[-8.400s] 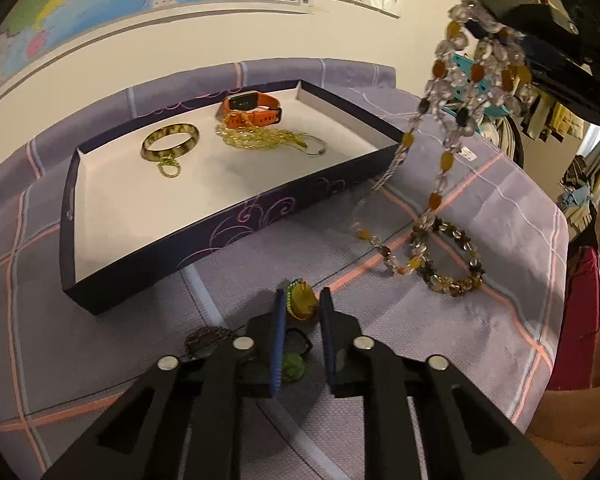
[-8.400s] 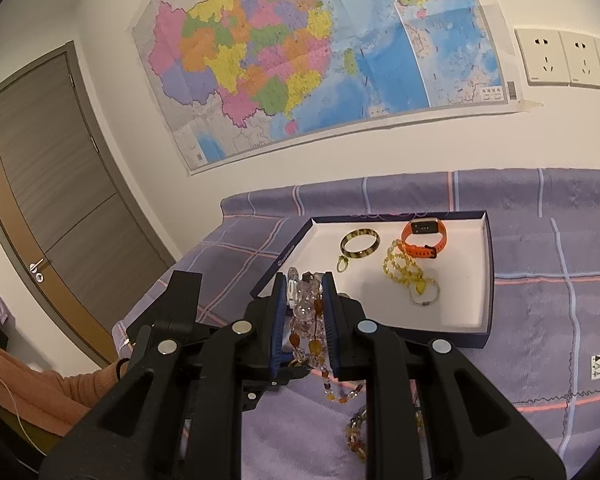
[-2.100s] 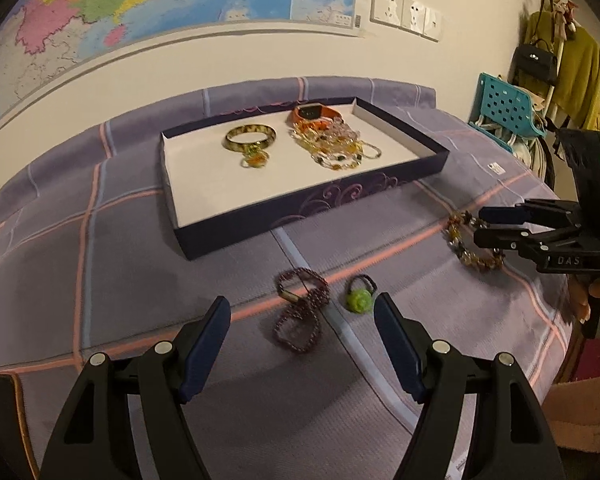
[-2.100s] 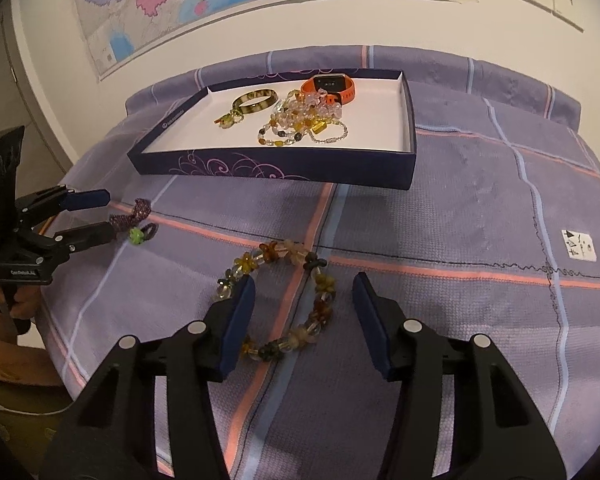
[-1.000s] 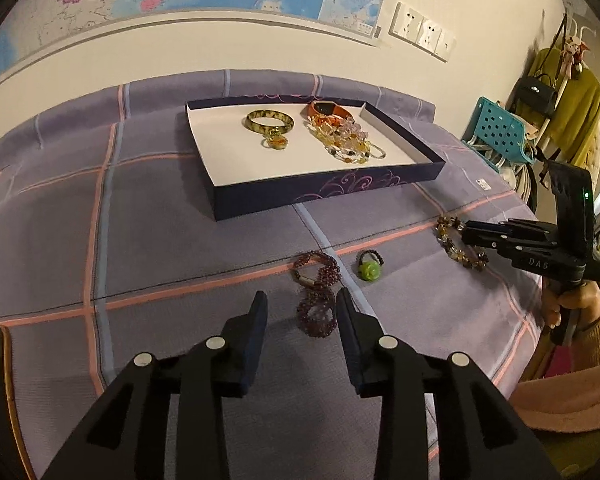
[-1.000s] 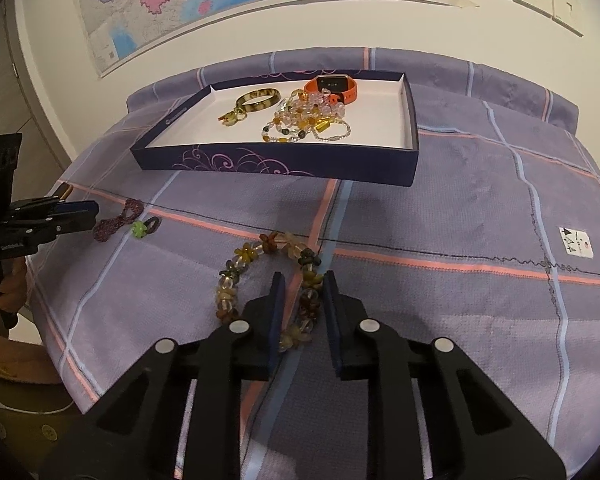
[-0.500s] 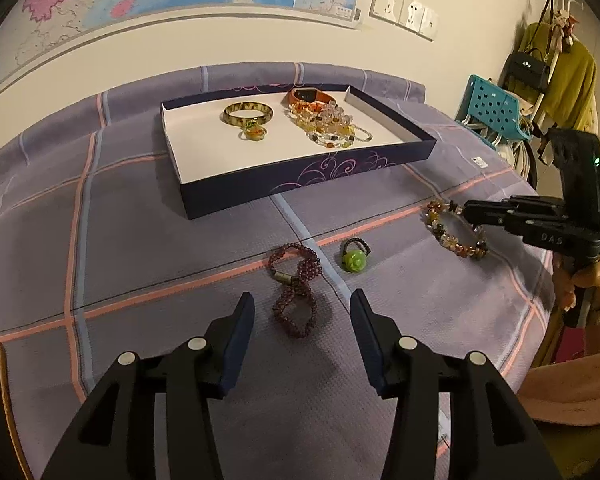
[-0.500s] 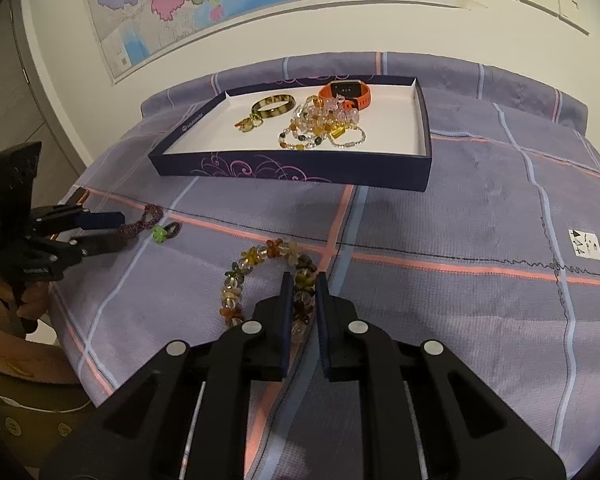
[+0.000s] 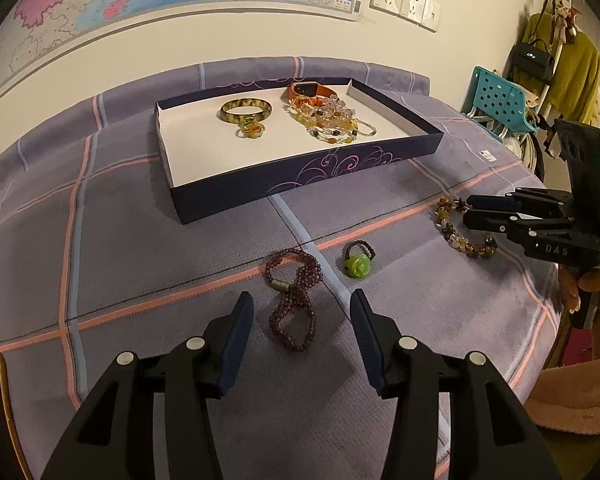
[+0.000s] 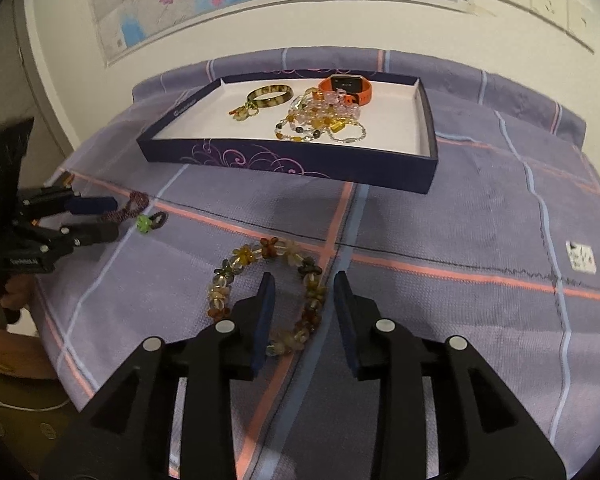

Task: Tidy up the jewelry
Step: 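Grasp the dark red bead bracelet with the left tool while the right tool grasps the amber bead bracelet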

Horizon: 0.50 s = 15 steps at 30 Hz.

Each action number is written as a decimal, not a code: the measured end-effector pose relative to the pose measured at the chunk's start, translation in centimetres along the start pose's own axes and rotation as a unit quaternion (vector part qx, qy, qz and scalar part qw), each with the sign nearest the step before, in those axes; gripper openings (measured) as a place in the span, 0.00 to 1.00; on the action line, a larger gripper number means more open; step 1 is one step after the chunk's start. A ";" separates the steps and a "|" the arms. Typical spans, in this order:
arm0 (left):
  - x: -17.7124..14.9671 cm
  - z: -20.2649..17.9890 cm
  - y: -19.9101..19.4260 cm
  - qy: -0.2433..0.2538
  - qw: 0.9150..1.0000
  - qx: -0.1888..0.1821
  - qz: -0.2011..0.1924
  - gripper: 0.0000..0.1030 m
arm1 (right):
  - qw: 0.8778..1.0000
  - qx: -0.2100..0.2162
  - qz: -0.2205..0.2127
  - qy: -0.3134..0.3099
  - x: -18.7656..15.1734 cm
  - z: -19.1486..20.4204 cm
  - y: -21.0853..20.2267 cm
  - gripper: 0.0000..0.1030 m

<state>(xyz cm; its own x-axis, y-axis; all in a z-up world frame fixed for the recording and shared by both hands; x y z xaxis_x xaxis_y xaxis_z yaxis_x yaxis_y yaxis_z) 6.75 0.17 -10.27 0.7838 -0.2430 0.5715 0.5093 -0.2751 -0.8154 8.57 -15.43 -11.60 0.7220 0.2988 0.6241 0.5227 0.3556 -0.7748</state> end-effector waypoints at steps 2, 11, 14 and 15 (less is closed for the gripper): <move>0.1 0.0 0.0 -0.002 1.000 -0.001 0.000 0.46 | 1.000 -0.018 0.001 -0.011 0.1 0.1 0.2 0.17; 0.1 0.1 0.1 -0.003 1.000 0.001 -0.001 0.45 | 1.000 0.001 -0.009 0.009 0.6 -0.1 -0.2 0.10; 0.1 0.0 0.1 0.000 1.000 0.005 -0.001 0.43 | 1.000 0.014 -0.018 0.016 1.1 0.0 -0.7 0.10; 0.1 0.1 0.1 0.002 1.000 0.009 -0.001 0.39 | 0.999 0.021 -0.023 0.019 1.3 0.1 -1.0 0.10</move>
Point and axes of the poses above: each gripper's, at about its wrist camera, not at the fingertips, and y roughly the way its jaws point, z to its left, x to its top, the point moved 10 cm from there along y, roughly the way its jaws point, and after that the axes turned 4 degrees about z, right-handed, at the moved point
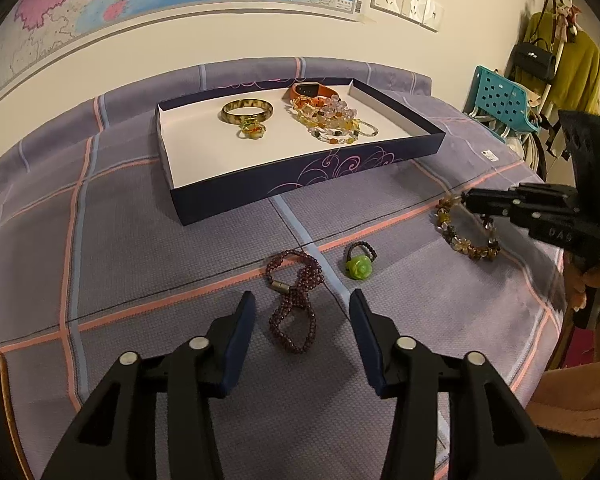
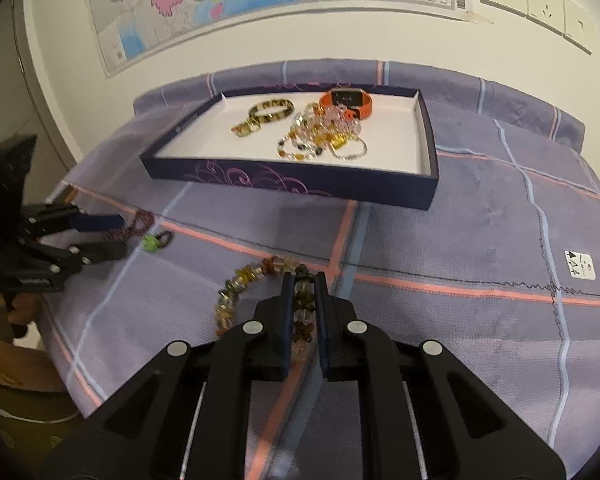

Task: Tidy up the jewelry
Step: 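Grasp the dark red bead bracelet with the left tool while the right tool grasps the amber bead bracelet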

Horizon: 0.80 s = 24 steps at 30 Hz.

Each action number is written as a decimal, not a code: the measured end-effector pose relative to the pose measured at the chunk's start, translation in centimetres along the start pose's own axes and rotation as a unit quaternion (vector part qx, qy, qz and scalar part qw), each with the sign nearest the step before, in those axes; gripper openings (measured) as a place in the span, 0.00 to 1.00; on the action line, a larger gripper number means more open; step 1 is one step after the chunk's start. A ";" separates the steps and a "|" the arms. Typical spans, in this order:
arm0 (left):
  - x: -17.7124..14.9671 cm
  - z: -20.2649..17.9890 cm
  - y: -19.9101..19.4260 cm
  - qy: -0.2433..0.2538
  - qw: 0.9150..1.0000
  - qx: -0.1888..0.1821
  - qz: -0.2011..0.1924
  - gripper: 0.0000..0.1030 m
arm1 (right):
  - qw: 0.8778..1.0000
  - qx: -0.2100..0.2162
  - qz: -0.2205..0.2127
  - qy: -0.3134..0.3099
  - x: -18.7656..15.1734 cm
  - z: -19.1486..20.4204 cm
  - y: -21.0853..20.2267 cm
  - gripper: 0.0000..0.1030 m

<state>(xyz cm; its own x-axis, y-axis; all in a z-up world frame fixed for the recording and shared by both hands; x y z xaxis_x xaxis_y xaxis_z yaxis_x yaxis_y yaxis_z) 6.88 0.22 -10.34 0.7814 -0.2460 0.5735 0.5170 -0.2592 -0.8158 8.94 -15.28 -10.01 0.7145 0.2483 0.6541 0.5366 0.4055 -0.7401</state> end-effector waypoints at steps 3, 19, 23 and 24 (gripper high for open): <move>0.0 0.3 0.0 0.000 1.000 0.012 0.001 0.28 | 1.000 0.004 -0.006 -0.003 0.6 0.3 -0.3 0.10; 0.2 1.0 -0.1 -0.007 1.000 0.023 0.003 0.08 | 1.000 -0.002 0.021 -0.010 -0.3 0.3 1.3 0.20; 0.2 0.9 -0.1 -0.010 1.000 0.022 0.003 0.08 | 0.999 -0.010 0.025 -0.024 -0.6 0.4 1.7 0.20; 0.2 1.0 -0.1 -0.011 1.000 0.021 0.003 0.08 | 0.999 -0.013 0.025 -0.028 -0.6 0.5 1.7 0.17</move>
Point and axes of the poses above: each gripper's, at about its wrist camera, not at the fingertips, and y roughly the way its jaws point, z to its left, x to its top, the point moved 10 cm from there along y, roughly the way its jaws point, and after that the axes turned 4 degrees about z, right-handed, at the moved point
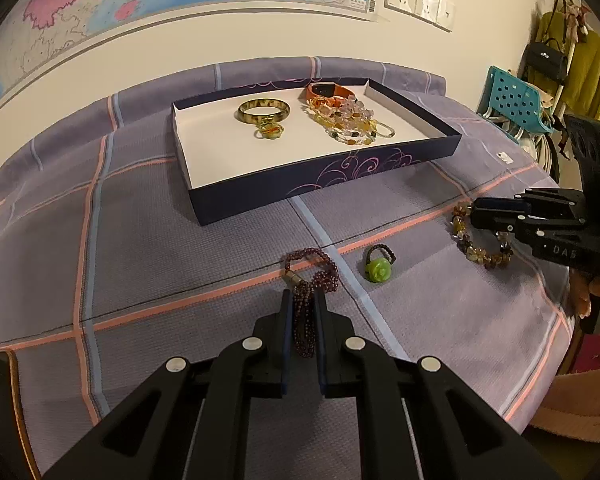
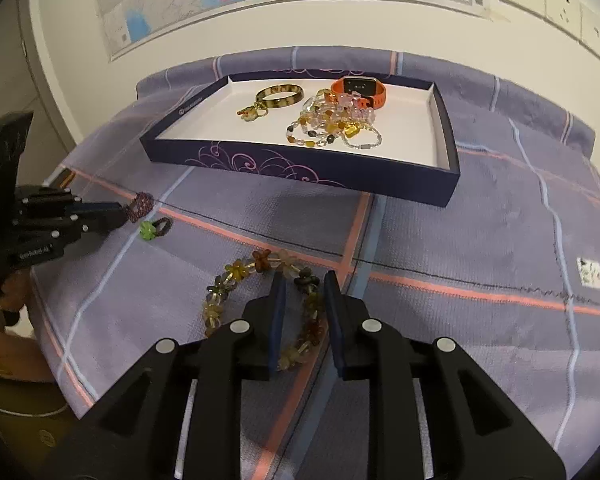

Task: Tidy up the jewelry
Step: 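Grasp the dark red bead bracelet with the left tool while the right tool grasps the amber bead bracelet, then lift the dark red bracelet with left tool while right tool carries amber bracelet to tray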

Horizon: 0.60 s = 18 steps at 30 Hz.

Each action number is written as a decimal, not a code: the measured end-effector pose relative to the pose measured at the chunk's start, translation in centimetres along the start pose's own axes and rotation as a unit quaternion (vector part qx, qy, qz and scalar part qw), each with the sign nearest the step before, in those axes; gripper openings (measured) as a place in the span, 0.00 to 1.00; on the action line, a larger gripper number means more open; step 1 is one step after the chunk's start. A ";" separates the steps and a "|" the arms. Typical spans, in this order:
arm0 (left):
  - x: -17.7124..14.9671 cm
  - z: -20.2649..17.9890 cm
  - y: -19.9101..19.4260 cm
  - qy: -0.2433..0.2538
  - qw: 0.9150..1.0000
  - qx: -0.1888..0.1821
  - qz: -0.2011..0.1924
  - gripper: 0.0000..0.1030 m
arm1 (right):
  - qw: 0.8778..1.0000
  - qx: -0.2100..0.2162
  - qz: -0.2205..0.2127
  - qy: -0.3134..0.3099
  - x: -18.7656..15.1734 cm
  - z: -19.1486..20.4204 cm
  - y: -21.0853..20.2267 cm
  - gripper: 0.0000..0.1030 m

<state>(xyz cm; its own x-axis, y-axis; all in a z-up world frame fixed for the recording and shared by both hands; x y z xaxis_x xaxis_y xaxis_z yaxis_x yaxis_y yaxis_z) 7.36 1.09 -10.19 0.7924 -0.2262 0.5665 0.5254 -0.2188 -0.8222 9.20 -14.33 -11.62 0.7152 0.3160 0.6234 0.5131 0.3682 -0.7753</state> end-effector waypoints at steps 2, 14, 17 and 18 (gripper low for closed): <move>0.1 0.0 0.0 -0.003 1.000 -0.002 0.000 0.08 | 1.000 -0.013 -0.001 -0.006 0.0 -0.1 0.1 0.10; 1.0 -0.1 -1.0 -0.012 1.000 -0.011 -0.016 0.07 | 0.999 0.011 -0.043 0.009 2.2 0.4 -2.4 0.10; 1.7 -0.3 -1.7 -0.011 0.999 -0.017 -0.028 0.07 | 0.998 0.007 -0.055 0.002 2.9 0.7 -3.0 0.10; 1.8 -0.4 -1.9 -0.010 0.999 -0.018 -0.031 0.07 | 0.998 0.007 -0.059 -0.002 3.1 0.9 -3.3 0.10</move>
Point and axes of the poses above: each gripper's, at about its wrist camera, not at the fingertips, and y roughly the way its jaws point, z to its left, x to its top, the point moved 10 cm from there along y, roughly the way its jaws point, and after that the axes turned 4 degrees about z, right-handed, at the moved point
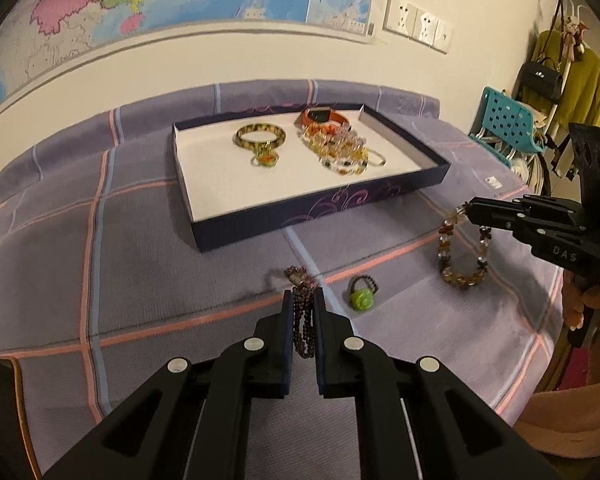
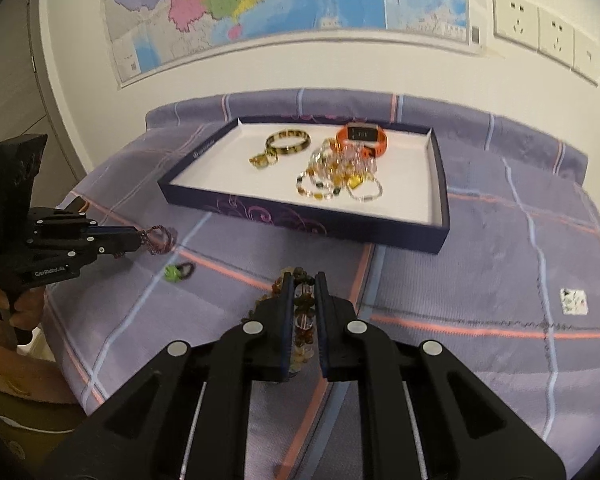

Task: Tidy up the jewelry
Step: 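Lift the dark red bracelet with left tool while right tool carries amber bracelet to tray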

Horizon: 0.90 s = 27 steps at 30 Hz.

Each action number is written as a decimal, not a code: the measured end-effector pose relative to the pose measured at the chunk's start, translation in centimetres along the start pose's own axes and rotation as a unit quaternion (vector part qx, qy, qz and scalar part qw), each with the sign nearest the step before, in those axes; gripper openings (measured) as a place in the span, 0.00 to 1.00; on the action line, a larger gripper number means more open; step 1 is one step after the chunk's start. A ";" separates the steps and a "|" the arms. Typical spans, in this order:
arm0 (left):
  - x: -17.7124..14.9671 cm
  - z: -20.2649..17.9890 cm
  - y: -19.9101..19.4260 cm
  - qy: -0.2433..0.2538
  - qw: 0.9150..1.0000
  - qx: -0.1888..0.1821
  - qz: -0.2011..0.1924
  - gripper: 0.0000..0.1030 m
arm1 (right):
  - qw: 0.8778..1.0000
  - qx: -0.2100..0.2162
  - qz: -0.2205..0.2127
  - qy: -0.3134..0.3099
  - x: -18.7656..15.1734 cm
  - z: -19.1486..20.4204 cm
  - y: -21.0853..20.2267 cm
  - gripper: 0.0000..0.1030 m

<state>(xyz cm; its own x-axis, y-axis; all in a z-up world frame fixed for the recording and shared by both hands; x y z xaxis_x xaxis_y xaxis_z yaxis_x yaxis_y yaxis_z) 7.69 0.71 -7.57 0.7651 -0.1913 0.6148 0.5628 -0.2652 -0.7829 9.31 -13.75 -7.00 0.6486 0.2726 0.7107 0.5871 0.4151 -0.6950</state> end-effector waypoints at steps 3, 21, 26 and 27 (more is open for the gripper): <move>0.4 -0.3 -0.4 0.003 1.000 -0.002 -0.006 0.07 | 1.000 0.004 -0.010 -0.006 0.7 0.5 -0.6 0.10; 2.4 -1.4 -1.8 0.009 0.999 -0.011 -0.035 0.07 | 0.999 0.016 -0.041 -0.007 3.0 1.3 -1.9 0.10; 2.6 -1.6 -1.9 0.010 0.999 -0.010 -0.037 0.07 | 0.999 0.019 -0.045 -0.008 3.5 1.3 -2.1 0.10; 2.7 -1.6 -1.8 0.010 0.999 -0.010 -0.037 0.07 | 0.999 0.018 -0.045 -0.009 3.5 1.4 -2.2 0.10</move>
<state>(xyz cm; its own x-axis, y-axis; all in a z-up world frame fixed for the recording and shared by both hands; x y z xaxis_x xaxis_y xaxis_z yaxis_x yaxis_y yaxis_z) 8.20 -0.86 -4.35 0.7149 -0.1882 0.6734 0.6118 -0.2979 -0.7328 9.66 -12.51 -2.85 0.5846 0.2474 0.7726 0.6249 0.4701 -0.6234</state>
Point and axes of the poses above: each gripper's, at about its wrist camera, not at the fingertips, and y roughly the way its jaws point, z to its left, x to its top, the point moved 10 cm from there along y, roughly the way its jaws point, and after that the axes turned 4 degrees about z, right-handed, at the moved point
